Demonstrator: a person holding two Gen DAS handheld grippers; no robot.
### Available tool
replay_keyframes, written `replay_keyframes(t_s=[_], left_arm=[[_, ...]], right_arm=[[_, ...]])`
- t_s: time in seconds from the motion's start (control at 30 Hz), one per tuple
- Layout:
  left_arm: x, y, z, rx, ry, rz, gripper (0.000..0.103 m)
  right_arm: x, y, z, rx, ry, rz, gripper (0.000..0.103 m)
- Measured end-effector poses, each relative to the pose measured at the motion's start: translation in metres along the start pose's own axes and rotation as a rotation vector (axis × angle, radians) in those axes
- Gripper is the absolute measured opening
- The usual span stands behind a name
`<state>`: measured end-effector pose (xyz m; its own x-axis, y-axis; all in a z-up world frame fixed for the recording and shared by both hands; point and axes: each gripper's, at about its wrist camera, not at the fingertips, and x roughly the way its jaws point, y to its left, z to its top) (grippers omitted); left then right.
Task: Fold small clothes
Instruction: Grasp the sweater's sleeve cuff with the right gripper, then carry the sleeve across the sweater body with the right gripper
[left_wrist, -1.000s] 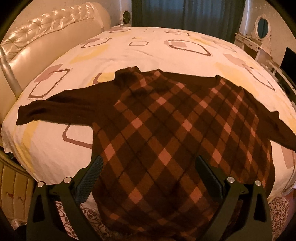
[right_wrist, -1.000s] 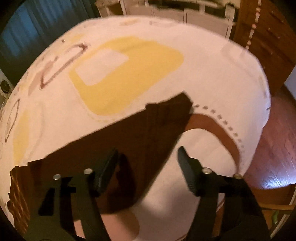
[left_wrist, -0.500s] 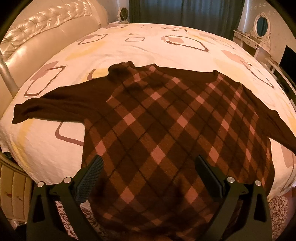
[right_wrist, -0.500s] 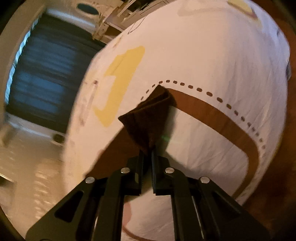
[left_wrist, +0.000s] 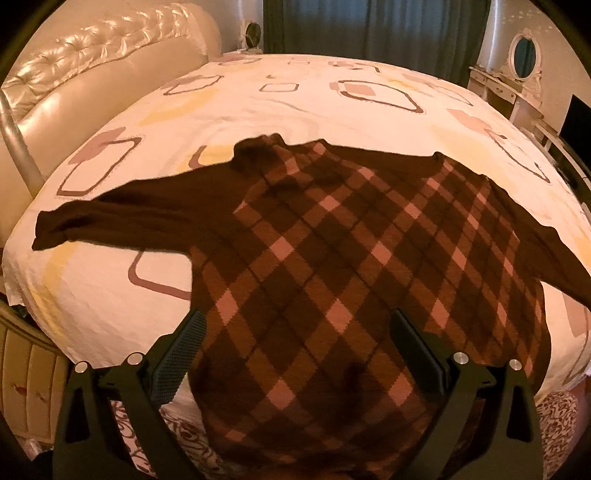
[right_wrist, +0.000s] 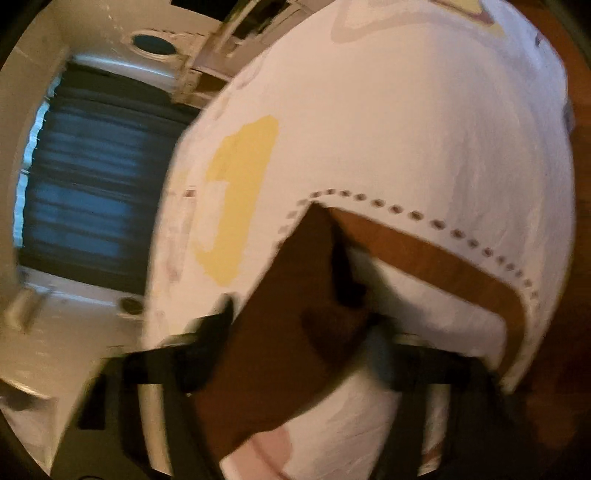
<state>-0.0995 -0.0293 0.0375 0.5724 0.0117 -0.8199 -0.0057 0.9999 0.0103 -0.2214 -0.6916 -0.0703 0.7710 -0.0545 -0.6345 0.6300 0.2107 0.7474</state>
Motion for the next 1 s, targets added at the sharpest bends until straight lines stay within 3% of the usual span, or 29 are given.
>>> replay_keyframes(t_s=[0.13, 0.27, 0.47, 0.53, 0.7, 0.83, 1.0], left_arm=[[-0.003, 0.012, 0.003, -0.013, -0.012, -0.03, 0.099], [0.0, 0.031, 0.006, -0.049, 0.008, -0.06, 0.099], [-0.007, 0.065, 0.007, -0.074, -0.03, -0.049, 0.099], [-0.011, 0.074, 0.006, -0.055, -0.045, -0.052, 0.099], [-0.015, 0.097, 0.0, -0.072, -0.056, -0.069, 0.099], [-0.014, 0.118, -0.008, -0.13, -0.052, -0.094, 0.099], [-0.01, 0.134, -0.012, -0.152, -0.047, -0.111, 0.099]], right_arm=[[-0.011, -0.017, 0.007, 0.022, -0.019, -0.013, 0.003], [-0.034, 0.008, -0.008, -0.053, -0.046, 0.075, 0.003], [-0.041, 0.121, -0.06, -0.26, 0.028, 0.265, 0.003], [-0.04, 0.161, -0.092, -0.338, 0.077, 0.324, 0.003], [-0.019, 0.25, -0.212, -0.521, 0.258, 0.435, 0.003], [0.021, 0.304, -0.309, -0.684, 0.394, 0.443, 0.003], [0.056, 0.319, -0.431, -0.855, 0.541, 0.407, 0.003]])
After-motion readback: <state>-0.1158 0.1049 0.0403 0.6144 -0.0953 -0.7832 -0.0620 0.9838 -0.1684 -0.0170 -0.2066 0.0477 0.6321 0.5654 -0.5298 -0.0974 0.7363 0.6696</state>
